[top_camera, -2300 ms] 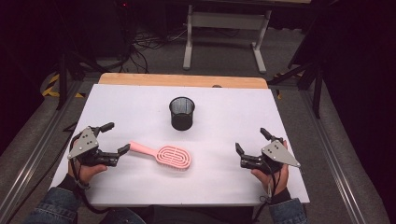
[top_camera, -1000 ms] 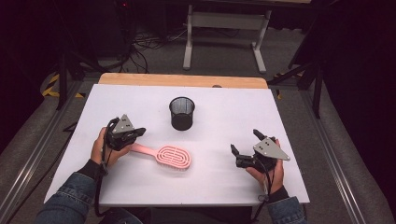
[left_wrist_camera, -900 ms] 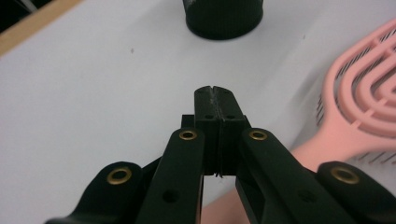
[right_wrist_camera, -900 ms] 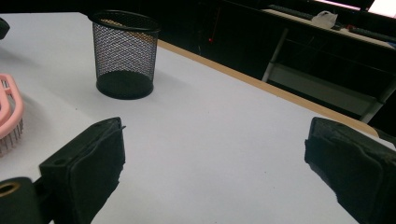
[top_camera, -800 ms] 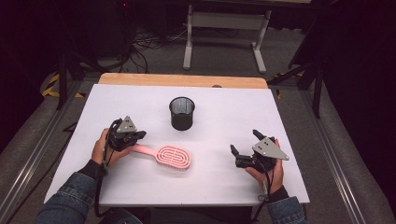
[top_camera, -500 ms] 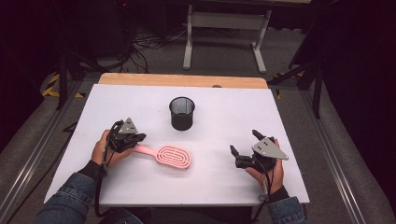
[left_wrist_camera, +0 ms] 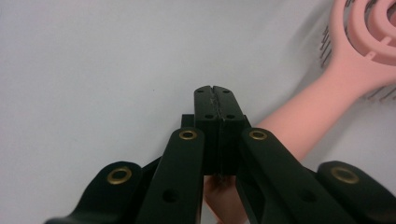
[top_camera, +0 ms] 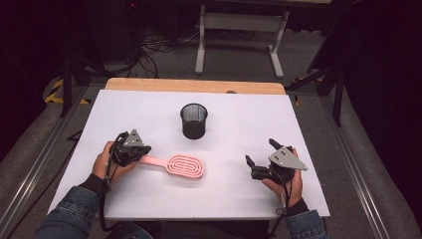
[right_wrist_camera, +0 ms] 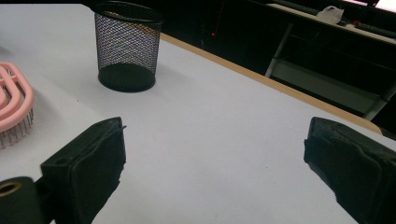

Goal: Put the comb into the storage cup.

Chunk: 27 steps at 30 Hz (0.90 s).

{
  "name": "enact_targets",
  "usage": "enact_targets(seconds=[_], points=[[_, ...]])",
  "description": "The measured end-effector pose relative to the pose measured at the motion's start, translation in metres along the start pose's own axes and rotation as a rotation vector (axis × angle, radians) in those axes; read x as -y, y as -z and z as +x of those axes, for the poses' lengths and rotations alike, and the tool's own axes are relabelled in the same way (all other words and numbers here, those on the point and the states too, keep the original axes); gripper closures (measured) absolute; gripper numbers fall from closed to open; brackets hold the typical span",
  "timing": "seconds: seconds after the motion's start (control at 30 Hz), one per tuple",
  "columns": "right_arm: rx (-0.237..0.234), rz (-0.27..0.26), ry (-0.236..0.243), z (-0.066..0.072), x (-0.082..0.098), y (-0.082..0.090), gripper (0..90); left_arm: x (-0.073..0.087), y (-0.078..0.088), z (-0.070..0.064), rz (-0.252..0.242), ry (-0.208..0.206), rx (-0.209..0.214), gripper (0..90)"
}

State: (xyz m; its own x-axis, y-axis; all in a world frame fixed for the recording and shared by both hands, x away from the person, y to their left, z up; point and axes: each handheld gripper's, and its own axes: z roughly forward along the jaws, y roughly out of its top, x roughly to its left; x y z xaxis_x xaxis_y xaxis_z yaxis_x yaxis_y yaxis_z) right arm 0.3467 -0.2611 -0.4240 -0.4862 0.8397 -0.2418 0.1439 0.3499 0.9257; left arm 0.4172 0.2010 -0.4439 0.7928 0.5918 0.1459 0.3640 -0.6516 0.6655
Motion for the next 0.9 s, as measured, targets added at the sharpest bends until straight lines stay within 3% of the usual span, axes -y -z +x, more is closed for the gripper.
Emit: enact_targets(seconds=[0.9], points=[[-0.013,0.014,-0.008,-0.001,0.001,-0.001,6.1,0.016,0.017,-0.03,0.056,-0.056,0.068,90.0]])
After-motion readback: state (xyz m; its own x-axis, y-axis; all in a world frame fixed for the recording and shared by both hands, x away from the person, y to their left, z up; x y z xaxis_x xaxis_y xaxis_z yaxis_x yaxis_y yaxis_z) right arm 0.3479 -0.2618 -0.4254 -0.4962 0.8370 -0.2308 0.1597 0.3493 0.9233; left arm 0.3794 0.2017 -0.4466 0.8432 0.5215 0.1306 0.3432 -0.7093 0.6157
